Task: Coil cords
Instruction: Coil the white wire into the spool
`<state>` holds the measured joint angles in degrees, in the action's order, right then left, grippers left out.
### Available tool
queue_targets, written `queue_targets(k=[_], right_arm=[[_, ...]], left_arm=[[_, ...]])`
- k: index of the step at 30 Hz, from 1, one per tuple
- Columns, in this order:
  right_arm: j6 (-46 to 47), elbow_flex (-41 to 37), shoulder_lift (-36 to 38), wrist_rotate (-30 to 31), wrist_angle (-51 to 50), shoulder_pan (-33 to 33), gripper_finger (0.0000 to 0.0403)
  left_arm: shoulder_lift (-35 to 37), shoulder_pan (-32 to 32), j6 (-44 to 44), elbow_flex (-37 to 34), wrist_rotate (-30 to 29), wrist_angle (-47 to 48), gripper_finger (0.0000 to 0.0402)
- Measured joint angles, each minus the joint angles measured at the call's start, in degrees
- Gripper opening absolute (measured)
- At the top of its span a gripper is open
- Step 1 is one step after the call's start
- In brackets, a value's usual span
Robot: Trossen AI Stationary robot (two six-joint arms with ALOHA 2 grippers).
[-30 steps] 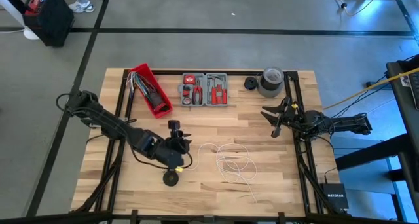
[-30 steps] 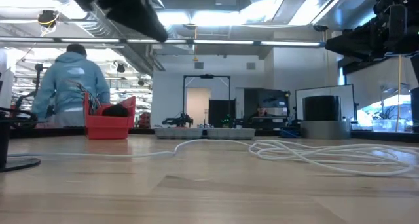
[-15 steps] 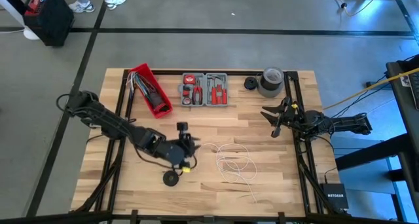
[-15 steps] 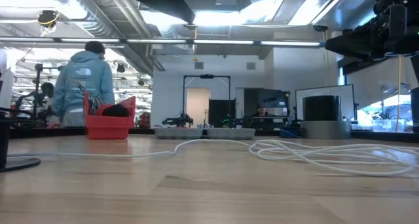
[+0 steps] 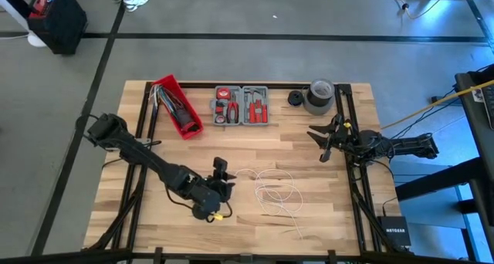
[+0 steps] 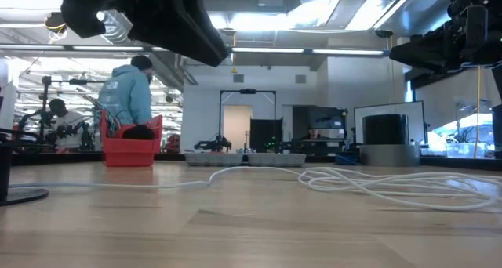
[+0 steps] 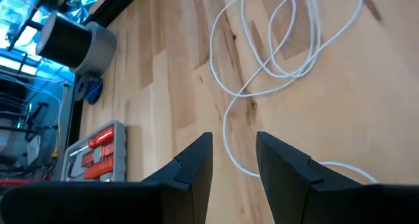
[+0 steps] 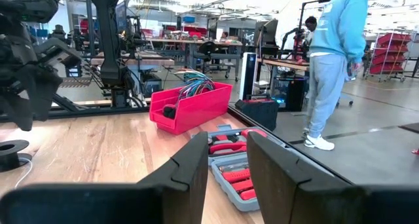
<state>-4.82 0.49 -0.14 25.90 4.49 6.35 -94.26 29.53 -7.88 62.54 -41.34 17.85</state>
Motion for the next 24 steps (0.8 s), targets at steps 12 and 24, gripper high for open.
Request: queue_targets(k=[12,24], right_arm=[[0.0,0.0,0.0,-0.01,0.0,0.0,0.0111],[0.0,-0.02,0.0,-0.01,0.02,0.0,0.0111]], left_arm=[[1.91,-1.91,-5.08,0.04,-6.38,-5.59,0.0111],[-0.44,15.43,24.25,-0.02,0.84,17.28,0.0111]])
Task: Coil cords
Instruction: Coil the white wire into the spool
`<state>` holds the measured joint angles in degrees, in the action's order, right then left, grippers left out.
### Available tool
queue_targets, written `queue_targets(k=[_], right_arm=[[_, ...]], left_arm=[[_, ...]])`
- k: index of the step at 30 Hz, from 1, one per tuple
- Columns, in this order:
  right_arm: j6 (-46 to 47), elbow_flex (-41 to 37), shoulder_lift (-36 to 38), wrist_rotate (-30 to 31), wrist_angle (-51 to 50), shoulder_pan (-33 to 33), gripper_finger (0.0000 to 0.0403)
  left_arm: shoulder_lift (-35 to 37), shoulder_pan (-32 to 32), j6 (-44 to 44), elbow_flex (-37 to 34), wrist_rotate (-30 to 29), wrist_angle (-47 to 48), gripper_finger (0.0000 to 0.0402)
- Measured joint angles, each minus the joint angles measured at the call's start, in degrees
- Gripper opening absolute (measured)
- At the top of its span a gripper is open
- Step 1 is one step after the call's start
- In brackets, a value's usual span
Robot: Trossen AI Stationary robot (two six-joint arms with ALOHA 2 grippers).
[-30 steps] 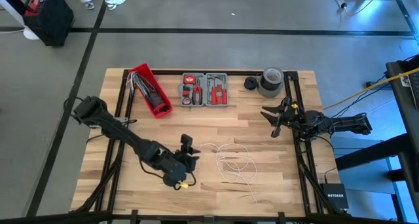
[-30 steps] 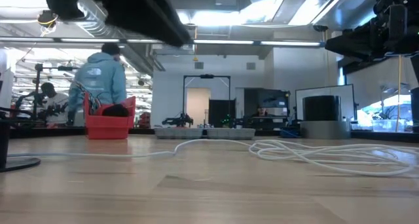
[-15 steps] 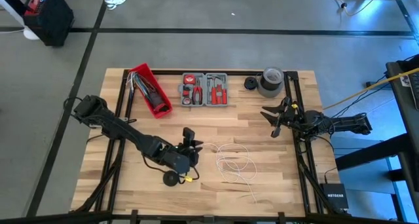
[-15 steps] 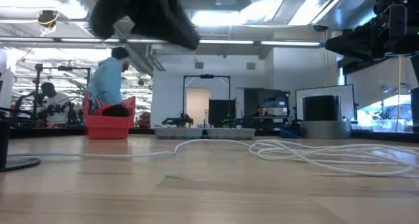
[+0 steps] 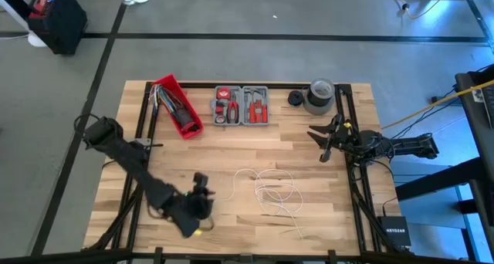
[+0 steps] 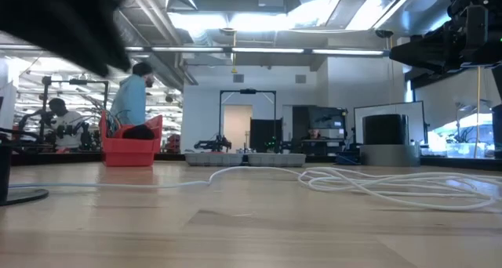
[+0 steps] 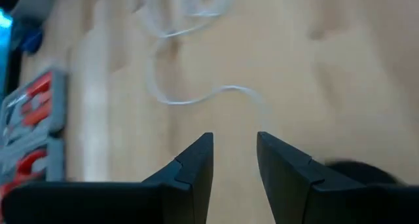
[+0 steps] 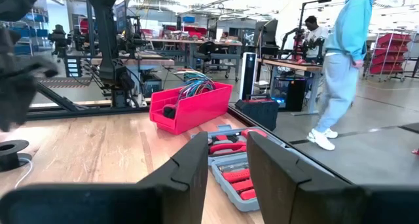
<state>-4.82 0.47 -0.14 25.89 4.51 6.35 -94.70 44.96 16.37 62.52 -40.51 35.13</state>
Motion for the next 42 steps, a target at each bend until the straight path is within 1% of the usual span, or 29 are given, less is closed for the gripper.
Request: queue_targets(k=[7,9,13,18,21,25,32,35,39,42], right_arm=[[0.0,0.02,0.0,0.0,0.0,0.0,0.0111],[0.0,0.02,0.0,0.01,0.0,0.01,0.0111],[0.0,0.02,0.0,0.01,0.02,0.01,0.0111],[0.01,0.02,0.0,0.01,0.02,0.01,0.0111],[0.01,0.02,0.0,0.0,0.0,0.01,0.0111],[0.0,0.01,0.0,0.0,0.01,0.01,0.0111],[0.0,0.0,0.0,0.0,0.0,0.02,0.0111],[0.0,0.02,0.0,0.02,0.01,0.02,0.0111],[0.01,0.02,0.0,0.04,0.01,0.02,0.0111],[0.01,0.0,0.0,0.0,0.0,0.02,0.0111]], left_arm=[[-7.15,9.06,1.1,0.04,0.03,-0.51,0.0111],[-9.13,10.8,1.99,0.02,-0.98,-0.23,0.0111],[-9.99,12.82,3.16,0.07,-3.15,-0.03,0.0111],[-9.66,13.4,3.21,0.54,-3.14,0.93,0.0111],[-9.66,13.84,3.86,3.53,-0.43,2.97,0.0111],[-9.59,14.76,9.19,6.39,2.52,7.79,0.0111],[-10.79,16.23,12.99,4.89,2.62,9.29,0.0111],[-12.27,16.12,12.58,4.77,1.37,9.21,0.0111],[-14.29,15.29,7.83,4.72,-3.44,8.67,0.0111],[-15.54,14.02,5.28,4.7,-3.73,8.72,0.0111]])
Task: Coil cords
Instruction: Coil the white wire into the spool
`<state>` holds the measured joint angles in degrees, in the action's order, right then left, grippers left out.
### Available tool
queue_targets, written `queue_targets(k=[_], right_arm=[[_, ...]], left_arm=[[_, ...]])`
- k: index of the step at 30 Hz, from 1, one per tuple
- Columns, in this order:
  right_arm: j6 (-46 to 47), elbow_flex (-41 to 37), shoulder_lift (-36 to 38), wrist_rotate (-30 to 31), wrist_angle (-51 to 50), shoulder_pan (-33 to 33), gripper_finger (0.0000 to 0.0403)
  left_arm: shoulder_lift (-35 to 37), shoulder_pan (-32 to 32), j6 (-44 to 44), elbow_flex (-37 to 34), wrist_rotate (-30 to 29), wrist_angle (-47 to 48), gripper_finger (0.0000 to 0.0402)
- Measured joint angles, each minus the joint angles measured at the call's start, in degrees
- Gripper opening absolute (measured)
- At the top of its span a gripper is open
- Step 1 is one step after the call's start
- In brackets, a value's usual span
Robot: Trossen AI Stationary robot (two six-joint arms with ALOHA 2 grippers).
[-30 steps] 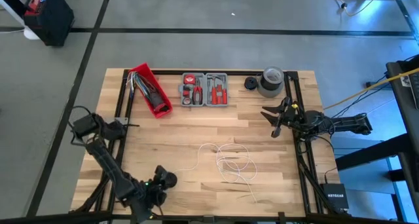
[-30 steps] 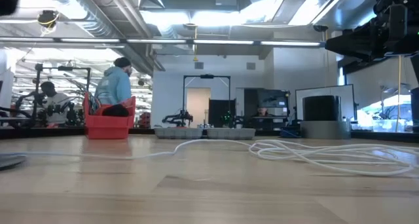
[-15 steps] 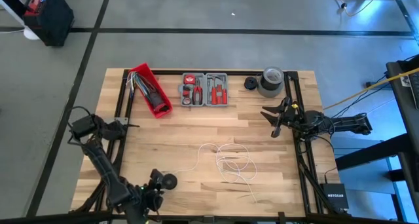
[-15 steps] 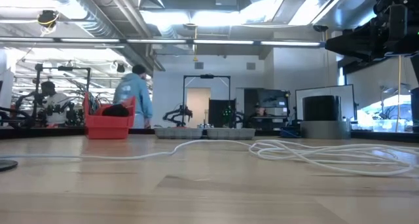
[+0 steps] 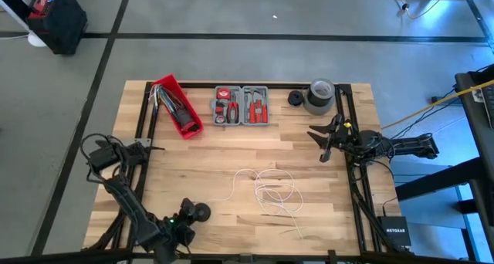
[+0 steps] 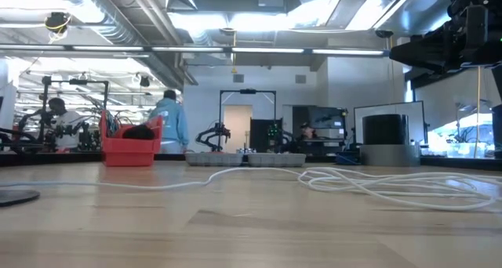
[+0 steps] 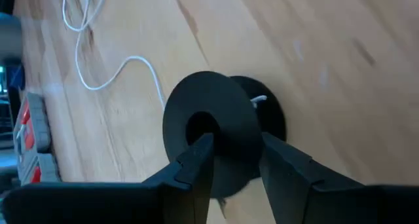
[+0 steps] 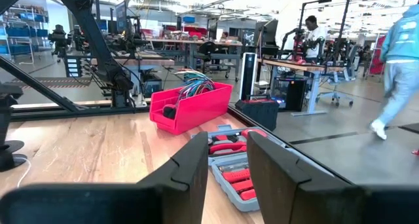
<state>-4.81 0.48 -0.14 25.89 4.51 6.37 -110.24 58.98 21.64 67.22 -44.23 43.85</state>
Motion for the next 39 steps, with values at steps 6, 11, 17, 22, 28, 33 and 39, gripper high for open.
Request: queue_targets(k=[6,11,17,22,28,33,39], right_arm=[[0.01,0.02,0.0,0.0,0.02,0.0,0.0111],[0.01,0.02,0.0,0.01,0.02,-0.01,0.0111],[0.0,-0.01,0.0,0.01,0.02,-0.01,0.0111],[0.01,0.02,0.0,0.02,0.02,0.0,0.0111],[0.54,-0.01,-0.01,0.0,0.93,0.0,0.0111],[7.82,0.0,0.0,0.0,1.53,0.0,0.0111],[13.86,0.02,0.0,0.01,1.63,0.0,0.0111]], left_arm=[[-1.83,-2.38,-1.02,0.0,-4.15,-0.37,0.0111],[-2.17,-4.63,0.31,0.0,-5.38,-0.93,0.0068],[0.19,-8.7,5.14,0.09,-8.19,-0.72,0.0014],[6.1,-12.9,2.78,1.68,-8.55,-0.98,0.0003],[16.95,-18.96,-1.38,2.17,-8.52,-1.46,0.0002],[24.28,-27.05,-8.97,0.16,-2.75,-7.49,0.0001],[27.22,-35.28,-19.24,-3.12,3.38,-20.25,0.0001]])
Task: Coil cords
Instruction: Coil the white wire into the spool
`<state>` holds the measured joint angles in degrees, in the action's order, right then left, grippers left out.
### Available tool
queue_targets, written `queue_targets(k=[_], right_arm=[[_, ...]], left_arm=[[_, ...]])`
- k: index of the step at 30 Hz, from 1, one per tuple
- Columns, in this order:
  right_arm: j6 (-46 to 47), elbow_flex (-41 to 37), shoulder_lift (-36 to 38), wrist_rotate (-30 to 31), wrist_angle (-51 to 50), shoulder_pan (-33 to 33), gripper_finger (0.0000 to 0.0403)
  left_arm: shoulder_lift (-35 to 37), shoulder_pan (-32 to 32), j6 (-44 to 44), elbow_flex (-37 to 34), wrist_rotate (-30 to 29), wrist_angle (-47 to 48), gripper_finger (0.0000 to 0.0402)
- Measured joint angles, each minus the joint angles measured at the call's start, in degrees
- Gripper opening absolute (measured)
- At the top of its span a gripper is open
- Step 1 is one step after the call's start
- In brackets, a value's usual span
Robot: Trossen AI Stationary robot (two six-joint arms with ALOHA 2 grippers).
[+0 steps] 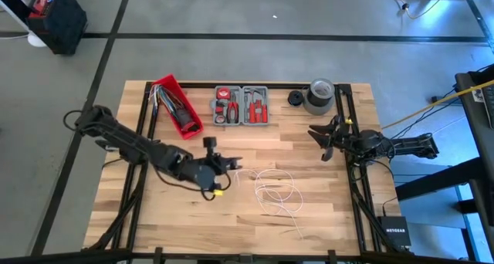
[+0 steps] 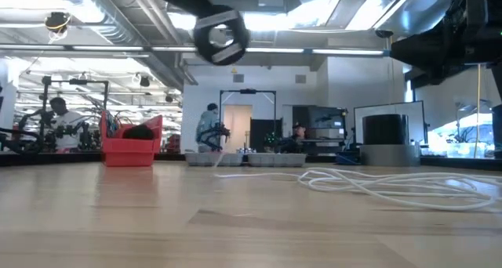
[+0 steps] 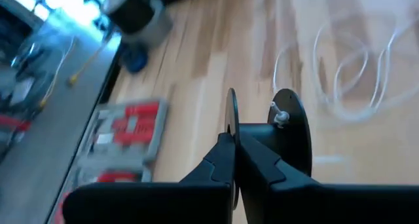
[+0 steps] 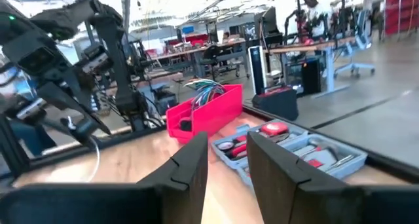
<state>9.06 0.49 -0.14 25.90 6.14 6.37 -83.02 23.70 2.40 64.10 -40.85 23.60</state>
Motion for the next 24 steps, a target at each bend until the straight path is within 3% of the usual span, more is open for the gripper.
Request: queue_targets(k=[4,10,15,24], right_arm=[[1.41,-0.02,-0.1,-0.24,3.49,-0.02,0.0111],[-2.81,0.82,-6.14,-9.05,14.51,0.02,0.0111],[-6.71,7.64,-22.66,-8.87,14.63,0.02,0.0111],[-10.86,21.96,-57.45,-3.46,14.43,-0.04,0.0111]], left_arm=[[0.3,-4.07,-9.08,-2.69,5.96,-13.12,0.0001],[0.3,-9.87,-15.67,-6.81,6.33,-30.03,0.0001],[0.3,-12.77,-14.81,-10.16,5.79,-40.25,0.0],[1.76,-14.96,-15.4,-10.21,-0.45,-41.18,0.0]])
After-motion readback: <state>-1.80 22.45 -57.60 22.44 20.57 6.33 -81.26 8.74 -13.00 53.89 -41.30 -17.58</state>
